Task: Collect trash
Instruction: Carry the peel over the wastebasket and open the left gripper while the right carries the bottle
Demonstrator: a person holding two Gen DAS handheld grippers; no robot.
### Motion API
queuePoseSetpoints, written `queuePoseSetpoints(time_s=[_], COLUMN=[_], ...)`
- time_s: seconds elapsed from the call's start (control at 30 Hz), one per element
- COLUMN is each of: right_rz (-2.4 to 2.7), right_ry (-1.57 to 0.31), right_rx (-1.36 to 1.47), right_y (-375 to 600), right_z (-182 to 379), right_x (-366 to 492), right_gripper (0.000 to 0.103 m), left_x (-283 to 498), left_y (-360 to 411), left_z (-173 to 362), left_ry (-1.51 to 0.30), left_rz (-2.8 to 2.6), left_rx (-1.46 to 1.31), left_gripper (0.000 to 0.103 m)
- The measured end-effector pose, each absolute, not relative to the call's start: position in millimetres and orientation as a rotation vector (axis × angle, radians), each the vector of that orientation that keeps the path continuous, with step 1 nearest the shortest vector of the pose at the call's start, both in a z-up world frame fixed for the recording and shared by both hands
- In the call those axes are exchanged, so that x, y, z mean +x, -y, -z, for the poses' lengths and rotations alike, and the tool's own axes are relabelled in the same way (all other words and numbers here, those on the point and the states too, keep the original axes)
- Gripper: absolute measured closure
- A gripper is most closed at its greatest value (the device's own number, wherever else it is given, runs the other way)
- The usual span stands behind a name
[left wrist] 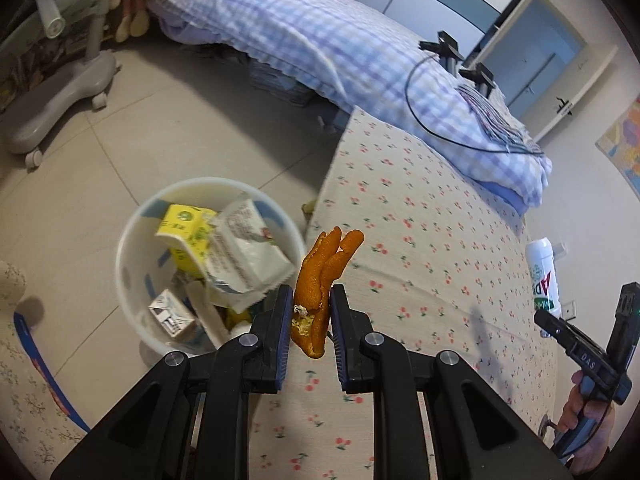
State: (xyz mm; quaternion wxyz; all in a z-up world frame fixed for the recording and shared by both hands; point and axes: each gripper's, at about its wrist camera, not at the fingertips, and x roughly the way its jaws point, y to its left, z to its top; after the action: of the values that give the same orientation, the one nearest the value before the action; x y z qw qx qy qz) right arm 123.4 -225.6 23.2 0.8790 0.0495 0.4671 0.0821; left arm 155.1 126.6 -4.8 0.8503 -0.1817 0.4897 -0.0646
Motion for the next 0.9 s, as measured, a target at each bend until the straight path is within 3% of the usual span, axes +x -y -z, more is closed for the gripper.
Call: queuePoseSetpoints(time_s=[0.37,0.43,0.47,0.5,0.9], right_rz=[-0.287,-0.304,-0.311,-0.319,-0.432], right_ry=[-0.992,-0.999,-1.002,-1.004,-1.048], right_rx=[0.044,0.039,0.036,0.033,-0.034], right_y=[153,141,136,131,54], right_z=[-15,-12,-11,-10,8], right_x=[133,135,136,136,143], right_gripper=[0.062,0.061,0.061,0.061,0.061], left_x=[160,162,161,159,140], left_y=[-179,-185,-189,-193,-228], left_z=[30,35,37,37,41], left_ry=[-1.064,-1.094,-1.102,-1.094,-1.103], left_rz=[0.027,-0.025,-0.056,-0.089,-0.188], left_rx=[-0.404,-0.395,-0.388,-0.379,-0.339], left_gripper=[0.079,0.062,0.039,0.024,0.021])
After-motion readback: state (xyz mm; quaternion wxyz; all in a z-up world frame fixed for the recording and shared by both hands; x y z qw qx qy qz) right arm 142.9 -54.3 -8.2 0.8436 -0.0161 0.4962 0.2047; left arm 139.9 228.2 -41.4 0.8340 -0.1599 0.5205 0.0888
